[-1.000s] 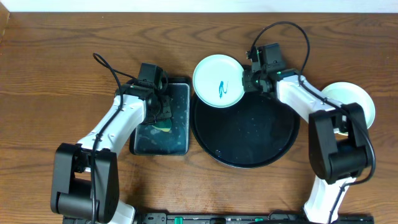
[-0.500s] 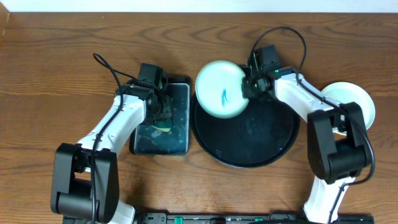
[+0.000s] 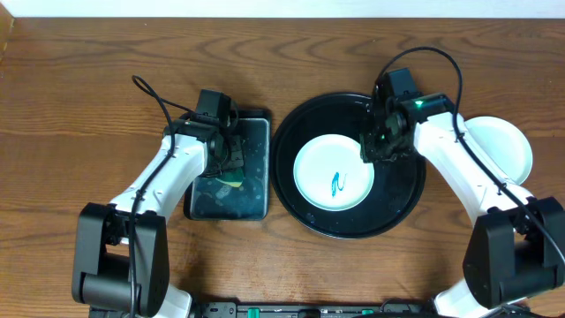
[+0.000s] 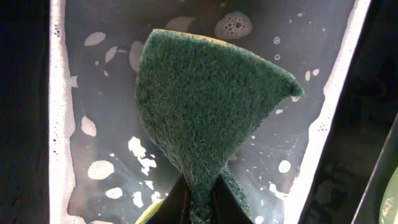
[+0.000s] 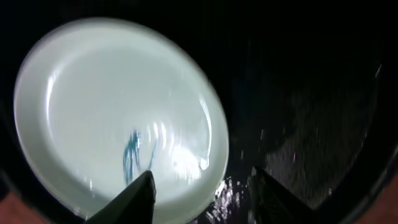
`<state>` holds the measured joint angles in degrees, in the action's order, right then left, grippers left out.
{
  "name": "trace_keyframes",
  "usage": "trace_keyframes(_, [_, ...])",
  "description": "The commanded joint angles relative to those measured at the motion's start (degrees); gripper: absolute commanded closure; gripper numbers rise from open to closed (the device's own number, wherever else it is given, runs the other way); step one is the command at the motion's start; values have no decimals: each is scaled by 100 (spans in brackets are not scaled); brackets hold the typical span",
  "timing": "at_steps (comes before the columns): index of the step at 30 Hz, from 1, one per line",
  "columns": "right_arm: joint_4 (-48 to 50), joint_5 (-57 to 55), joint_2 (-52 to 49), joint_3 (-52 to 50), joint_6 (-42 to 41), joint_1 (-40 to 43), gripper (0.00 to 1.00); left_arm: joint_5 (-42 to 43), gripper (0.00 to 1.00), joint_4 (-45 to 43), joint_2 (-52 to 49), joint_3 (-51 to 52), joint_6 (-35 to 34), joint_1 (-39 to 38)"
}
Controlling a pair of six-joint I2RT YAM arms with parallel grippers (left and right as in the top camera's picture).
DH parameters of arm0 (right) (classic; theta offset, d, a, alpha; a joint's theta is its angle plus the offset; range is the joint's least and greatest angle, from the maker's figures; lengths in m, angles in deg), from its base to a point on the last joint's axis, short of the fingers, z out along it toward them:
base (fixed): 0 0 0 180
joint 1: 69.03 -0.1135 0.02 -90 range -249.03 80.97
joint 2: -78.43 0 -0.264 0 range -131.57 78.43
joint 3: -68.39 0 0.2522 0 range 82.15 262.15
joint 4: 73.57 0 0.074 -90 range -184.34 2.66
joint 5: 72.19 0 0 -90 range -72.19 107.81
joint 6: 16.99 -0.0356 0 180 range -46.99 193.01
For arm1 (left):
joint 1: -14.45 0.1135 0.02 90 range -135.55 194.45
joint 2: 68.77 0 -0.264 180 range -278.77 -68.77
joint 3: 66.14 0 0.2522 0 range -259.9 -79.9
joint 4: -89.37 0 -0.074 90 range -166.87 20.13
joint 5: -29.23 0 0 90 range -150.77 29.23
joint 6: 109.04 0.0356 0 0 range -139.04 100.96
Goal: Clean dirty plates on tray and stack at the side
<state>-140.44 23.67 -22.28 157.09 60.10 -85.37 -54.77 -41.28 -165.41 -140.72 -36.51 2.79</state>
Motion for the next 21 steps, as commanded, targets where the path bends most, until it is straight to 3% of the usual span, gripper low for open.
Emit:
trace_keyframes(1, [544, -260, -74, 4, 415, -59, 56, -68, 92, 17, 39, 59, 114, 24])
trace_keyframes(7, [1349, 24, -435, -4, 2116, -208, 50, -68, 93, 15, 39, 59, 111, 24])
trace_keyframes(12, [1550, -13, -1064, -4, 2629, -289, 49, -68, 93, 15, 39, 59, 111, 24])
trace_keyframes(17, [1738, -155, -1541, -4, 2623, -289, 59, -68, 92, 17, 39, 59, 111, 24])
trace_keyframes(21, [1735, -153, -1720, -4, 2529, -289, 82, -68, 92, 17, 39, 59, 111, 24])
